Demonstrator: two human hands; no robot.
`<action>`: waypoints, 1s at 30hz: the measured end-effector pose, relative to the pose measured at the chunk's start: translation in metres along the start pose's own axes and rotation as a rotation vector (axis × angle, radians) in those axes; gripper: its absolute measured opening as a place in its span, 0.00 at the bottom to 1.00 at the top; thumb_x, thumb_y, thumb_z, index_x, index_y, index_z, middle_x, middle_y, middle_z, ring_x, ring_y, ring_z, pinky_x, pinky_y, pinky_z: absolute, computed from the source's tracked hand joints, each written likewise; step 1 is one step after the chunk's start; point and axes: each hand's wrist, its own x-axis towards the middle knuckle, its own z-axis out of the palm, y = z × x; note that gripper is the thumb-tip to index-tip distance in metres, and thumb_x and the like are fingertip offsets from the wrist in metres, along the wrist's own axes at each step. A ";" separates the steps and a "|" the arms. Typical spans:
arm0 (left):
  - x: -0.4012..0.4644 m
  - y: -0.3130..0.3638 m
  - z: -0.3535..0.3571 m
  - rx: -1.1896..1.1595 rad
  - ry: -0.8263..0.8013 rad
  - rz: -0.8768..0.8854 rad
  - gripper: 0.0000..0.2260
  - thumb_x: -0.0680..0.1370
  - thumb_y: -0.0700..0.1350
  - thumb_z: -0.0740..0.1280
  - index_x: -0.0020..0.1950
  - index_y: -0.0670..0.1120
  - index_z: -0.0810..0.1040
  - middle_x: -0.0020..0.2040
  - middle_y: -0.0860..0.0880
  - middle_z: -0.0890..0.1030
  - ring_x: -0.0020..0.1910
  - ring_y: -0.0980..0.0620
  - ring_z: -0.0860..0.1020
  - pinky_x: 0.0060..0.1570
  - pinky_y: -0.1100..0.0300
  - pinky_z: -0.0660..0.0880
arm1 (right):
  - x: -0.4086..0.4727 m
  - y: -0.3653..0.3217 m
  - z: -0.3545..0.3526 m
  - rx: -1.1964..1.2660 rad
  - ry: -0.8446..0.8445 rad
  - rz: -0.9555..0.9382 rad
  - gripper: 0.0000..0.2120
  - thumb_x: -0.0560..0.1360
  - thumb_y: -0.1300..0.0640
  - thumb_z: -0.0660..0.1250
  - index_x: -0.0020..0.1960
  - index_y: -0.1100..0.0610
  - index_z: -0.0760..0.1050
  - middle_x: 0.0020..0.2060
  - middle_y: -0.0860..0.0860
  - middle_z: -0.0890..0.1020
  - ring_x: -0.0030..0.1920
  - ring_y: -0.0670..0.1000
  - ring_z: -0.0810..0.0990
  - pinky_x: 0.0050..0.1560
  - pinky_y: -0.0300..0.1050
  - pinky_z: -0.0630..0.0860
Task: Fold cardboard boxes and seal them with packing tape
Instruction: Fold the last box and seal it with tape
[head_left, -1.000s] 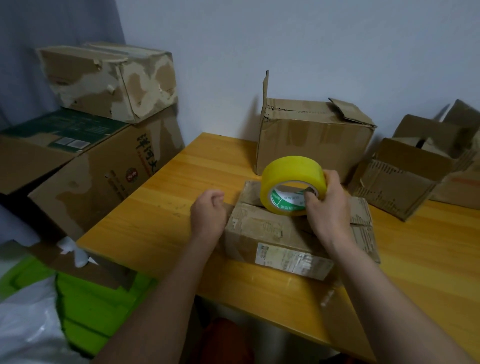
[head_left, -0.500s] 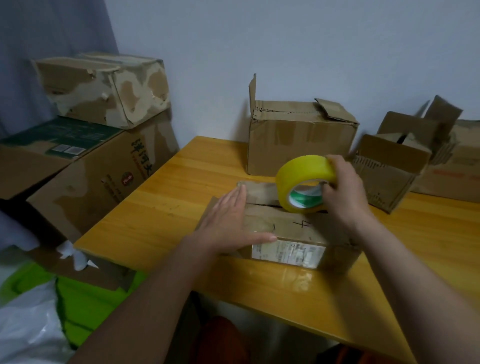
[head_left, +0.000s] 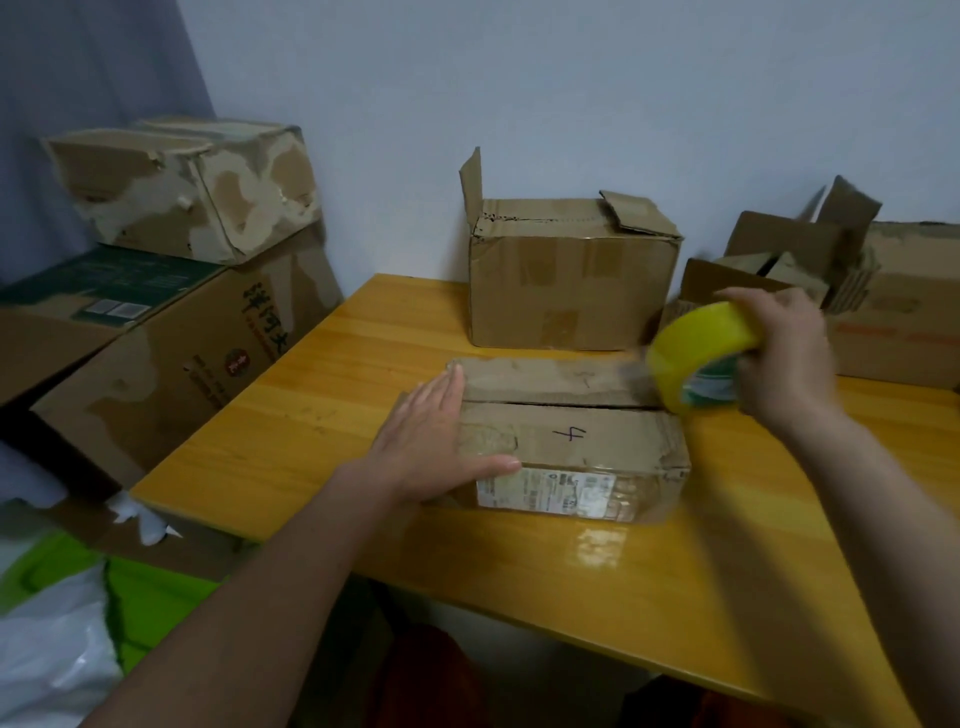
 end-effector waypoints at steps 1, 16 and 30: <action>0.000 0.001 0.000 0.003 -0.003 0.002 0.56 0.66 0.77 0.58 0.78 0.46 0.35 0.80 0.48 0.42 0.79 0.51 0.44 0.77 0.51 0.45 | 0.000 0.010 -0.005 -0.126 0.013 -0.030 0.31 0.69 0.72 0.68 0.69 0.53 0.70 0.59 0.58 0.68 0.61 0.61 0.66 0.54 0.57 0.71; 0.003 0.006 -0.004 0.019 -0.045 -0.015 0.55 0.65 0.76 0.58 0.79 0.47 0.39 0.80 0.50 0.42 0.78 0.53 0.43 0.75 0.54 0.43 | -0.027 0.054 0.041 -0.489 -0.186 -0.028 0.37 0.70 0.63 0.73 0.74 0.52 0.60 0.63 0.58 0.66 0.62 0.58 0.65 0.56 0.48 0.73; -0.006 0.087 0.018 0.169 -0.077 0.170 0.36 0.81 0.43 0.60 0.79 0.48 0.37 0.79 0.49 0.37 0.78 0.51 0.38 0.76 0.51 0.39 | -0.060 -0.020 0.024 -0.057 -0.696 -0.137 0.31 0.73 0.51 0.71 0.73 0.46 0.62 0.65 0.48 0.70 0.66 0.51 0.69 0.65 0.46 0.69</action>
